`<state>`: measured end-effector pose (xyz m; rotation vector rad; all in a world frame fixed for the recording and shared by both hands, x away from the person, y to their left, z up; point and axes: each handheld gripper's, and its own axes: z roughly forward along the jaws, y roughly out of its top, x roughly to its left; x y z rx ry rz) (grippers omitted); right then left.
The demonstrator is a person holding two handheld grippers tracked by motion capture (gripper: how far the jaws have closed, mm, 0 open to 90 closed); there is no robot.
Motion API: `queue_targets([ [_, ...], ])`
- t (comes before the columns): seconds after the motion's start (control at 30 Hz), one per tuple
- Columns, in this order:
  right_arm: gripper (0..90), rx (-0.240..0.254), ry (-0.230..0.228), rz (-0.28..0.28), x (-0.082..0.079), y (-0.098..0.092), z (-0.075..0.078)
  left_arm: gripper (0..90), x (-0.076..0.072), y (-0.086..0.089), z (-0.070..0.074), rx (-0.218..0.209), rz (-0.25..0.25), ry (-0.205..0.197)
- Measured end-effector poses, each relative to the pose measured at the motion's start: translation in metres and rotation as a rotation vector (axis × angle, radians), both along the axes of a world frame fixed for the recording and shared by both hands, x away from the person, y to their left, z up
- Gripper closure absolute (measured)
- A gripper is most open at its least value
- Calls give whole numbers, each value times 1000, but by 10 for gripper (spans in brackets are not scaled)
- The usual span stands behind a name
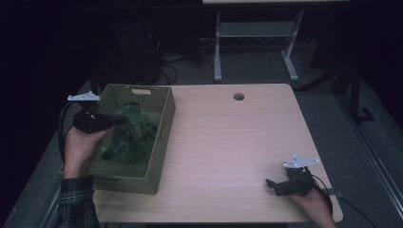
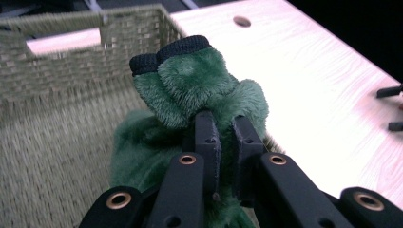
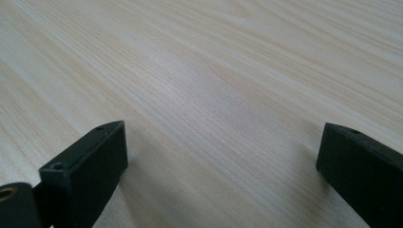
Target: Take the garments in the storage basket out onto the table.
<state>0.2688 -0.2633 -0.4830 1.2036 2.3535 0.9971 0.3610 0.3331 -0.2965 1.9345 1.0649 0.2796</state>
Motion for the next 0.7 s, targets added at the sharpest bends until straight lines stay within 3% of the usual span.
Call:
queue_targets([
  [0.7, 26, 1, -1, -1, 0, 0, 0, 840, 2, -19, 73, -26, -48, -110],
])
